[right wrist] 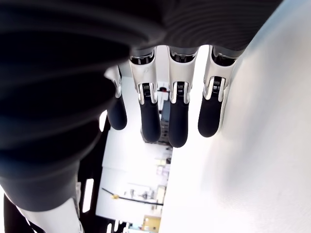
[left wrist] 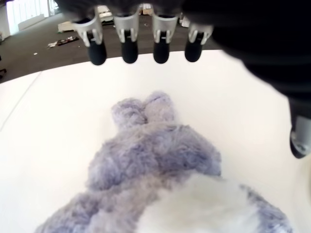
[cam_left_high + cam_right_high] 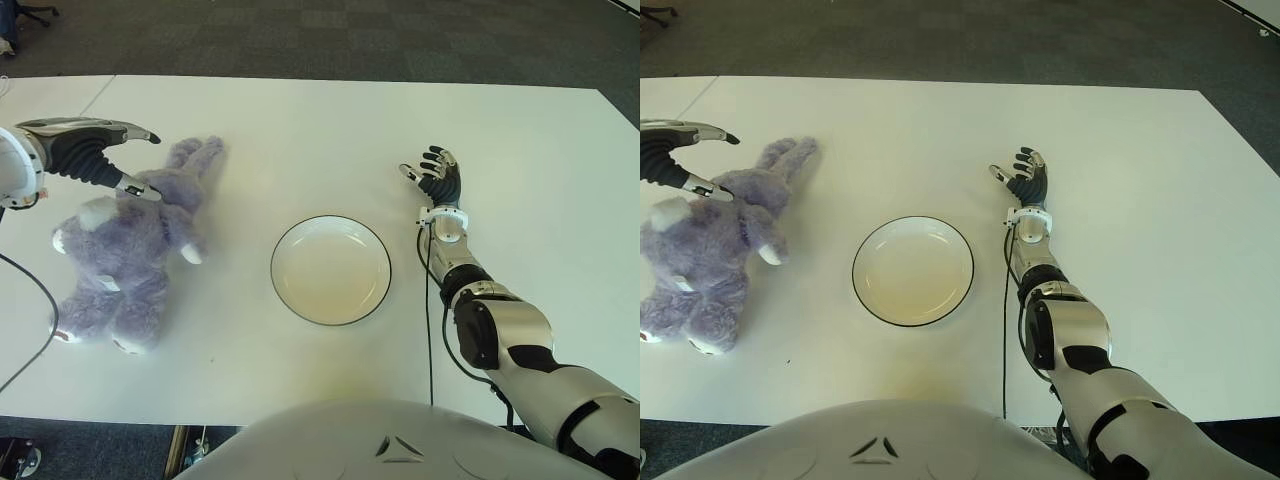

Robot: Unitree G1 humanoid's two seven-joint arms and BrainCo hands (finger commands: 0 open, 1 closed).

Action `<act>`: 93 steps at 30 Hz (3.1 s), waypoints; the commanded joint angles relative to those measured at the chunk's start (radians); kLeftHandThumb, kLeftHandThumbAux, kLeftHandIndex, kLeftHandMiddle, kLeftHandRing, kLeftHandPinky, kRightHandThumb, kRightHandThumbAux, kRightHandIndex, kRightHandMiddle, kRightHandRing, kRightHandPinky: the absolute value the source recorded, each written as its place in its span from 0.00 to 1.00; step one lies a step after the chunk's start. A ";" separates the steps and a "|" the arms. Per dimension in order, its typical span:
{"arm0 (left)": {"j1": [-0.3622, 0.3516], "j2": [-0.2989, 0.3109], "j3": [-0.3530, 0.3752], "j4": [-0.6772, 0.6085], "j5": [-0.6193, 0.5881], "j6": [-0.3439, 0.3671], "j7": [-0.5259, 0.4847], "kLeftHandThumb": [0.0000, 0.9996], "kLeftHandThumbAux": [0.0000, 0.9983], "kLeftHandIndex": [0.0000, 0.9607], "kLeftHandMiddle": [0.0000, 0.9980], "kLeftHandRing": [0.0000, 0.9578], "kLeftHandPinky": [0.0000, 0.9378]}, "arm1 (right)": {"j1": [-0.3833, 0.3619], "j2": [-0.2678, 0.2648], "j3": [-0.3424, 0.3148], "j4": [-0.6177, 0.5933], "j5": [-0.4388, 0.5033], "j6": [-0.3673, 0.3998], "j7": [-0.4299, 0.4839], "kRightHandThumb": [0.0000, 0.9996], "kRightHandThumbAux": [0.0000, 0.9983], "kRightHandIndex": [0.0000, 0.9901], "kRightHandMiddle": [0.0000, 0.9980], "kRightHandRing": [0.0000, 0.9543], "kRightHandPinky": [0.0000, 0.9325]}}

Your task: Put the doll into the plate.

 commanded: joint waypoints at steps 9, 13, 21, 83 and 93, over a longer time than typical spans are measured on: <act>0.137 0.023 0.089 -0.053 -0.082 -0.114 -0.038 0.02 0.36 0.00 0.00 0.00 0.00 | 0.177 0.021 0.002 0.110 0.003 0.101 0.002 0.09 0.80 0.20 0.26 0.28 0.28; 0.173 0.029 0.114 -0.061 -0.095 -0.146 -0.048 0.02 0.35 0.00 0.00 0.00 0.00 | 0.176 0.021 0.003 0.110 0.002 0.107 0.002 0.08 0.80 0.19 0.25 0.28 0.28; 0.194 0.067 0.116 -0.083 -0.093 -0.139 -0.104 0.06 0.34 0.00 0.00 0.00 0.00 | 0.176 0.019 0.004 0.111 0.002 0.112 0.004 0.10 0.80 0.20 0.26 0.29 0.31; 0.171 -0.176 -0.144 -0.129 0.207 0.147 0.078 0.00 0.35 0.00 0.00 0.00 0.00 | 0.175 0.016 -0.007 0.110 0.011 0.106 0.016 0.11 0.82 0.19 0.25 0.28 0.30; 0.097 -0.266 -0.270 -0.046 0.370 0.214 0.149 0.00 0.36 0.00 0.00 0.00 0.00 | 0.176 0.015 -0.013 0.110 0.017 0.102 0.026 0.12 0.83 0.19 0.25 0.28 0.30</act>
